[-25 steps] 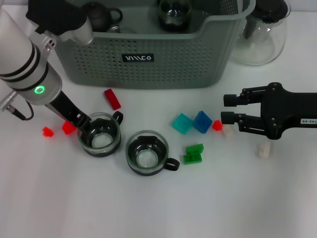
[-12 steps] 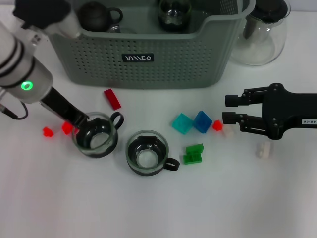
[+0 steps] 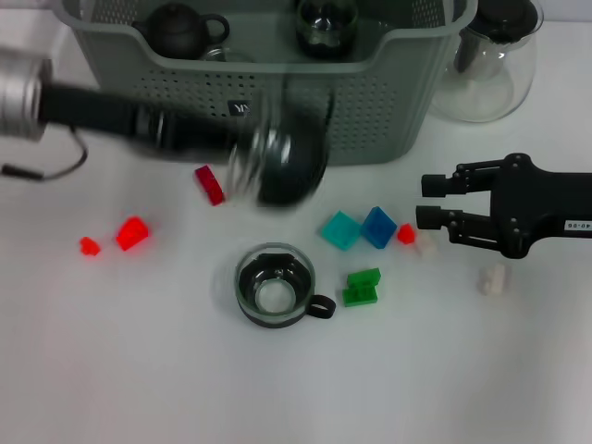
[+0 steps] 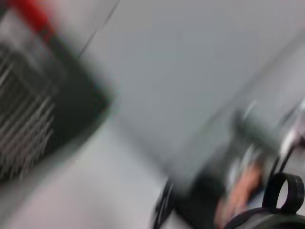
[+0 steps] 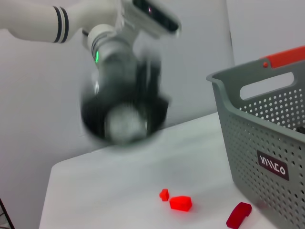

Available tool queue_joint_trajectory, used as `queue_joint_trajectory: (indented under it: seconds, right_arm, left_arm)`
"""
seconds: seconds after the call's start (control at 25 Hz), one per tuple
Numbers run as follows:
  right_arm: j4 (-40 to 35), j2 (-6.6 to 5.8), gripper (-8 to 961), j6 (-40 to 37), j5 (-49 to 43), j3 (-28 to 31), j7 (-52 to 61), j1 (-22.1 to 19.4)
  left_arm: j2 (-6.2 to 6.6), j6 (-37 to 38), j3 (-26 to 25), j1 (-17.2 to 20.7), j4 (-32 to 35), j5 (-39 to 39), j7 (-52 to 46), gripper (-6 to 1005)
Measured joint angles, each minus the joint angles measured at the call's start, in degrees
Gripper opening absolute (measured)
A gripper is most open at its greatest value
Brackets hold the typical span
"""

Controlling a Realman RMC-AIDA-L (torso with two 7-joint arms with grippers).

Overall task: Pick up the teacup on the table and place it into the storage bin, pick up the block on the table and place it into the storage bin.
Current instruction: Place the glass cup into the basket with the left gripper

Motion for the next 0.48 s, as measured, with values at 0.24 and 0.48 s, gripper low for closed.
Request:
queue_joint_trajectory:
  seconds: [0.24, 0.48]
  right_arm:
    - [0.0, 0.08, 424, -0.1, 0.0, 0.1, -0.1, 0.2]
    - [0.0, 0.09, 425, -0.2, 0.0, 0.1, 0.0, 0.5]
  left_arm:
    - [-2.46, -8.6, -7.6, -2.5, 5.8, -18.8, -3.9, 63]
    - [-0.21, -34.8, 16.8, -8.4, 18.1, -7.6, -20.6, 73]
